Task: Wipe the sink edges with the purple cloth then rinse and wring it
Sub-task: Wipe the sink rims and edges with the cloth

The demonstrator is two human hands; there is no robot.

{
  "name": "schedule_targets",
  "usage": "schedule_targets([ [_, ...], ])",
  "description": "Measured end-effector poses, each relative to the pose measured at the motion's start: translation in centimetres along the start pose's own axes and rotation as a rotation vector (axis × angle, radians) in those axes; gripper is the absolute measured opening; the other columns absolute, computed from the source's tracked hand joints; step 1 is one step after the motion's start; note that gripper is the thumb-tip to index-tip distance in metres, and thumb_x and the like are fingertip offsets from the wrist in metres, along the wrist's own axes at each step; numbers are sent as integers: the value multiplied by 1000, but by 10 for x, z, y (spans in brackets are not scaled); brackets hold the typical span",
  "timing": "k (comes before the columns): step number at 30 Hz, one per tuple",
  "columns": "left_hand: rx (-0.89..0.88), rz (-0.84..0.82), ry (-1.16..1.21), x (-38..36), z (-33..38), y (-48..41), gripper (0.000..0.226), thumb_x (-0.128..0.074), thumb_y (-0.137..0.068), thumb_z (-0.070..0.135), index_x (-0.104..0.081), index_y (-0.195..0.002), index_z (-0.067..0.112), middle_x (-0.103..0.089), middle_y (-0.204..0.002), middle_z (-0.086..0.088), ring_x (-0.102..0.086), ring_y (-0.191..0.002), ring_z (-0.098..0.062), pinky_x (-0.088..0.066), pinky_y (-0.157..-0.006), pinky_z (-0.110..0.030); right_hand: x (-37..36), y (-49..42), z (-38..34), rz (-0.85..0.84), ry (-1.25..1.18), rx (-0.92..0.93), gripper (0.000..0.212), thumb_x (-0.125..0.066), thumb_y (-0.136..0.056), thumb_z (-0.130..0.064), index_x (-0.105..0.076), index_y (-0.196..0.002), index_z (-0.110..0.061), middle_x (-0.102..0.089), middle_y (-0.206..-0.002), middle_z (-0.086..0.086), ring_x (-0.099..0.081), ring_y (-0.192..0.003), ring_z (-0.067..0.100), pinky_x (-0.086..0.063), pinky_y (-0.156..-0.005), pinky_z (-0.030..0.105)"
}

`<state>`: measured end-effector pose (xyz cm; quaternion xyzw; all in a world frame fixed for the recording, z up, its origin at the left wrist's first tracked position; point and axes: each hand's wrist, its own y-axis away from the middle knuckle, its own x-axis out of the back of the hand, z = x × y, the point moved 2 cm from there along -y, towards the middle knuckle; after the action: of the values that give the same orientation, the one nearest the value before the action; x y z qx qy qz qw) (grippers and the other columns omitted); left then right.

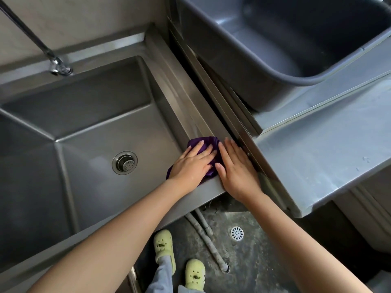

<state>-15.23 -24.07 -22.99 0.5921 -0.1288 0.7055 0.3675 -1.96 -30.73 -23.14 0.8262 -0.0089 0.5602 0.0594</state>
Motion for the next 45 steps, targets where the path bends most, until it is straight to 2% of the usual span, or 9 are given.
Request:
schedule_targets([
  [7,49,24,153,10,-21,-18,47,-31,-100,33,-21,-146,32,-17,-156,15,3,-145,-8,-2,-119,-39,12,-24,-17,102,-22,-13,55,-35,-99,-29,-16,-149,-17,-12,-158,3,-1,-147,16,7,-113,23],
  [9,71,-23,420,12,-24,-19,46,-33,-100,28,-25,-145,32,-16,-156,16,5,-144,-4,-4,-119,-42,12,-31,-18,86,-24,-5,55,-39,-98,-26,-20,-148,-16,-15,-158,4,-3,-147,17,3,-115,26],
  [11,103,-58,791,16,-26,-17,48,-38,-99,17,-30,-144,30,-12,-157,12,0,-144,-5,-10,-116,-28,9,-35,-19,69,-13,-1,54,-42,-97,-26,-23,-147,-14,-17,-157,5,-5,-147,19,-1,-119,31],
  [13,135,-37,941,18,-29,-14,54,-44,-96,9,-31,-144,29,-12,-157,7,-10,-143,-9,-16,-107,-18,5,-37,-20,65,-19,-11,54,-41,-98,-26,-23,-147,-13,-17,-157,5,-5,-147,20,-5,-121,36],
  [20,79,165,306,-4,-27,-23,55,-39,-97,30,-19,-148,20,-12,-158,9,0,-145,-8,-14,-115,-26,2,-55,-21,111,-50,-27,54,-38,-99,-28,-20,-148,-13,-16,-157,5,-4,-146,16,1,-117,27],
  [27,137,173,159,8,-44,-43,53,-32,-99,31,-14,-149,22,-9,-158,9,3,-146,-9,-4,-120,-40,-2,-88,-29,130,9,15,51,-34,-100,-26,-22,-146,-7,-19,-156,10,-8,-146,18,3,-116,25],
  [32,154,123,193,25,-70,-65,52,-27,-100,34,-12,-149,23,-6,-158,9,4,-145,-8,0,-120,-37,-4,-118,-30,95,-8,26,65,-10,-93,-41,-23,-145,-5,-21,-156,12,-10,-146,20,-2,-117,28],
  [37,163,111,174,37,-96,-84,52,-25,-101,34,-10,-149,22,-3,-158,9,4,-145,-8,0,-119,-36,-9,-123,-29,67,109,15,54,-25,-101,-32,-11,-148,-9,-7,-158,7,1,-146,16,5,-115,26],
  [45,157,119,215,51,-130,-111,52,-26,-101,33,-9,-148,22,-4,-158,10,5,-145,-8,0,-120,-37,-11,-139,-32,42,170,-3,57,-23,-101,-36,-6,-148,-10,-3,-159,7,5,-145,15,6,-115,27],
])
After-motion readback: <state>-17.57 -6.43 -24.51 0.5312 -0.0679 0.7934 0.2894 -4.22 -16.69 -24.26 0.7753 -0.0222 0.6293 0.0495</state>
